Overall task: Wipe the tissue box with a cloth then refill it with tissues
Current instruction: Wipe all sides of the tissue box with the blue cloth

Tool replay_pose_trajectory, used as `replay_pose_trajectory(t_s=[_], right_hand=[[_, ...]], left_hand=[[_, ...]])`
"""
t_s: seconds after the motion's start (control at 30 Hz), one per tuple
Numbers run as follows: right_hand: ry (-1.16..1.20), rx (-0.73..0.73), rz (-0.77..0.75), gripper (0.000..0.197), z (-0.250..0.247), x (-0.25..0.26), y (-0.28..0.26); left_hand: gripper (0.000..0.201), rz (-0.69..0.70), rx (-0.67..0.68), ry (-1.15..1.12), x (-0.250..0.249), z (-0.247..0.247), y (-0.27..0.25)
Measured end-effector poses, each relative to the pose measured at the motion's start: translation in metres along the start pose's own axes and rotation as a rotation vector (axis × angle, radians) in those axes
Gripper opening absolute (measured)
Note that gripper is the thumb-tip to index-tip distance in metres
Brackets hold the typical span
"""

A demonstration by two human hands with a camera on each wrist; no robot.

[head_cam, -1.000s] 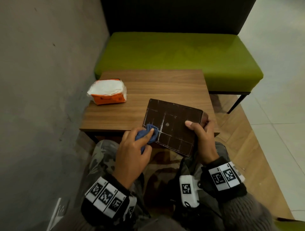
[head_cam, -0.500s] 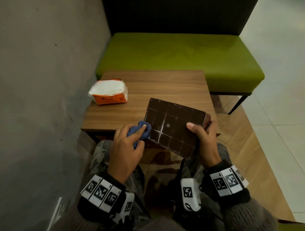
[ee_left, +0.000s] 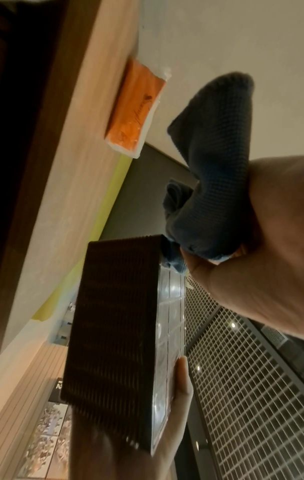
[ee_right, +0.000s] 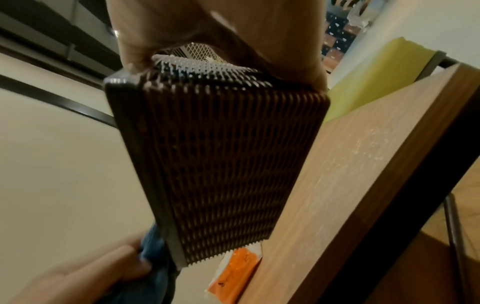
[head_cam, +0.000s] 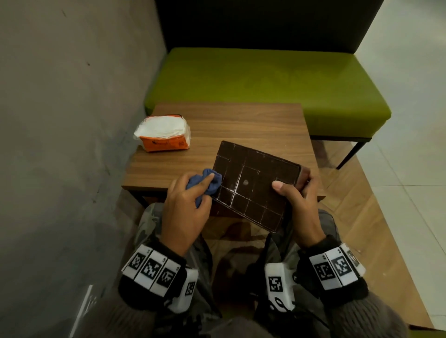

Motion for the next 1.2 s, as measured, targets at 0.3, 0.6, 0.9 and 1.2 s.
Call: replay_pose_trajectory(t_s=[0.3, 0.6, 0.9, 1.2], right_hand=[[0.053, -0.090, 0.014, 0.068, -0.006, 0.000, 0.004], [0.083, -0.171, 0.101, 0.091, -0.001, -0.014, -0.003], [0.066, -0.117, 0.082, 0.069, -0.003, -0.008, 0.001], [0.026, -0.081, -0.037, 0.065, 0.006, 0.012, 0.004]], left_hand=[[0.043, 0.022, 0.008, -0.019, 0.000, 0.002, -0.009], [0.048, 0.129, 0.029, 0.053, -0.010, 0.010, -0.023], [0.047, 0.145, 0.030, 0.034, -0.013, 0.008, -0.035], [0.049, 0.270, 0.018, 0.116, -0.050, 0.005, -0.012]])
Point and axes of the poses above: each hand's wrist, its own y-axis towards the middle knuckle, its own z-axis out of the palm, x = y × z, the point moved 8 cm from there along y, towards the middle knuckle, and after that the axes turned 15 degrees about -z, right-handed, at the moved point
